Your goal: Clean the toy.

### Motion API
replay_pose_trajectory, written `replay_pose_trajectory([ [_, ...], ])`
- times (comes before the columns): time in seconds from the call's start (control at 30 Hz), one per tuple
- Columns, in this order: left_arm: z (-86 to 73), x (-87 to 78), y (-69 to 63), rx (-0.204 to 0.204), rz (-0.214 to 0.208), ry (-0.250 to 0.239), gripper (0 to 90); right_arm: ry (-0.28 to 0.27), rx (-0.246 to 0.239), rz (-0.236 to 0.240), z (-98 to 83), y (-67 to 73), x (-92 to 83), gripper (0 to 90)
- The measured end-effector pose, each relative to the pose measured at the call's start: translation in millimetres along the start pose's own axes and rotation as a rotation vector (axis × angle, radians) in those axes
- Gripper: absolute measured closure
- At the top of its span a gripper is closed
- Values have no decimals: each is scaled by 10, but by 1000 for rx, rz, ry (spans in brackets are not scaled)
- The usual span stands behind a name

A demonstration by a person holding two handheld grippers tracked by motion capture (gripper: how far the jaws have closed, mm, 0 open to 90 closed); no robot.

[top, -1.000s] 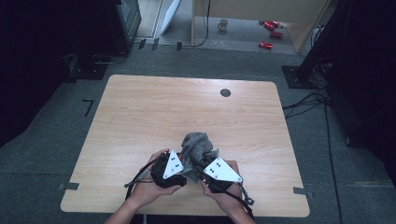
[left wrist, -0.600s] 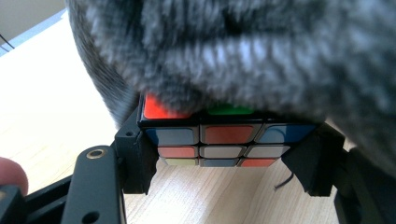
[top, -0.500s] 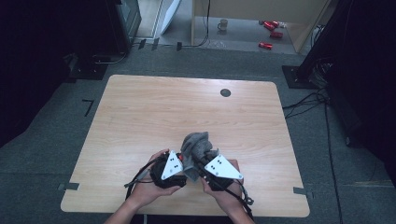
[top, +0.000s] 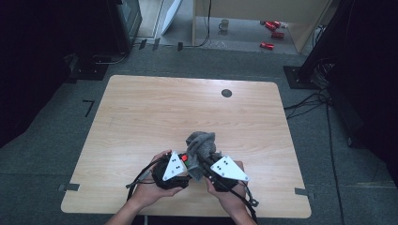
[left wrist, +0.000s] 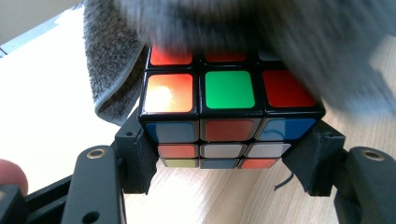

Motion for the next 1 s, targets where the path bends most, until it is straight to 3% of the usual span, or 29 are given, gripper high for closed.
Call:
replay_pose_trajectory([
  [0.1, 2, -24, 14, -2, 4, -7, 355, -8, -42, 20, 7, 84, 17, 774],
  [0.23, 15, -19, 6, 1, 2, -13, 355, -10, 30, -34, 19, -103, 9, 776],
  [0.27, 17, -13, 1, 4, 0, -13, 355, -9, 24, -36, 18, -94, 1, 778],
  [0.43, 20, -35, 10, 5, 4, -18, 355, -22, -54, 29, 32, 148, 10, 774],
  [0.5, 25, -47, 18, 0, 6, -24, 355, -22, -41, 24, 48, 108, 21, 776],
  [0.67, 24, -21, 5, 0, 2, -24, 355, -9, 48, -48, 43, -111, 4, 778],
  [0.83, 31, -49, 16, -8, 1, -35, 355, -28, -41, -21, 60, 99, 11, 776],
  [0.9, 32, -55, 26, -10, 8, -36, 355, -27, -20, -24, 61, 50, 13, 775],
  [1.0, 31, -43, 20, -13, 1, -41, 355, -20, 26, -77, 40, -121, -4, 777],
])
Point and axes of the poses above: each handheld gripper's, and its own axes: x roughly forward along the jaws, z roughly out of its top, y roughly to its left, the point moved 2 cm from there along x, roughly forward along the jaws, and after that the axes turned 10 degrees about -y, right-handed, at the moved point
